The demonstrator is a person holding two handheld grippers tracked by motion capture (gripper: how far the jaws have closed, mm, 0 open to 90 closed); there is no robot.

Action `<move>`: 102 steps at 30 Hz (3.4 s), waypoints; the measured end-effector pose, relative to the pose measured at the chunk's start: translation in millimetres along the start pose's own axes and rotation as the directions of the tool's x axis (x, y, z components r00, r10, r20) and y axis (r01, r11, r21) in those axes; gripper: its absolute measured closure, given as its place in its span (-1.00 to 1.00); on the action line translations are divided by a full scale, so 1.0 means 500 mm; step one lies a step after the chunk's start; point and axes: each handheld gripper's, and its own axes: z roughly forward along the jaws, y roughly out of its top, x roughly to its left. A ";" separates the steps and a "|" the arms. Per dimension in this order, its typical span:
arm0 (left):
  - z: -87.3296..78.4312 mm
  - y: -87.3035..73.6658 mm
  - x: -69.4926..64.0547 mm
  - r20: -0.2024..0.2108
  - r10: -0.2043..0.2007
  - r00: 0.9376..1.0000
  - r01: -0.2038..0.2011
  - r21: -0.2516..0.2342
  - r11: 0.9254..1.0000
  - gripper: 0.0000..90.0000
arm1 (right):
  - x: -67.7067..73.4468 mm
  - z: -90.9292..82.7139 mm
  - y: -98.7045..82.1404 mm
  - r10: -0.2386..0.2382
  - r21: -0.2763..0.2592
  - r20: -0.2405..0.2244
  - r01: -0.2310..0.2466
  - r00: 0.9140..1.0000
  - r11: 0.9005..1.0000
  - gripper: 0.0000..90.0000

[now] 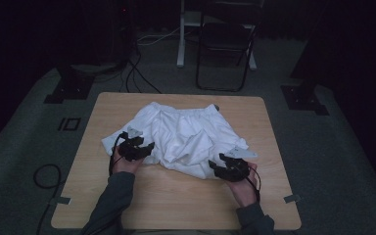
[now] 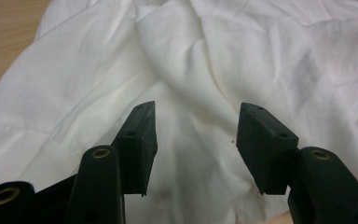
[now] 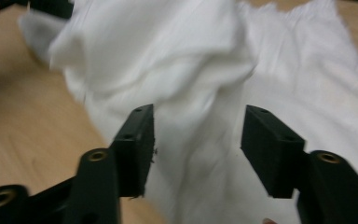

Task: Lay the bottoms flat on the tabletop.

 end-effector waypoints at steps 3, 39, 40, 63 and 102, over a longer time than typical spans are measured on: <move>0.005 0.014 -0.007 -0.004 0.006 1.000 -0.006 -0.006 1.000 -0.01 | -0.015 0.005 0.029 0.027 -0.022 0.003 -0.027 1.000 0.999 -0.14; 0.075 0.066 -0.050 -0.020 0.018 1.000 -0.017 0.073 0.997 0.82 | 0.006 0.075 0.046 0.011 0.038 -0.098 -0.007 0.995 0.999 0.74; 0.061 0.062 -0.049 -0.016 0.020 1.000 -0.019 0.063 0.998 0.82 | 0.006 0.075 0.046 0.011 0.038 -0.098 -0.007 0.995 0.999 0.74; -0.104 -0.110 -0.080 0.014 0.062 0.998 -0.062 0.035 0.997 0.81 | 0.107 -0.013 -0.077 -0.042 0.048 -0.175 0.051 0.984 0.998 0.75; -0.093 -0.195 -0.073 0.015 0.072 0.997 -0.073 0.093 0.993 0.79 | 0.023 0.113 0.046 0.064 0.045 0.022 -0.064 0.998 0.997 -0.38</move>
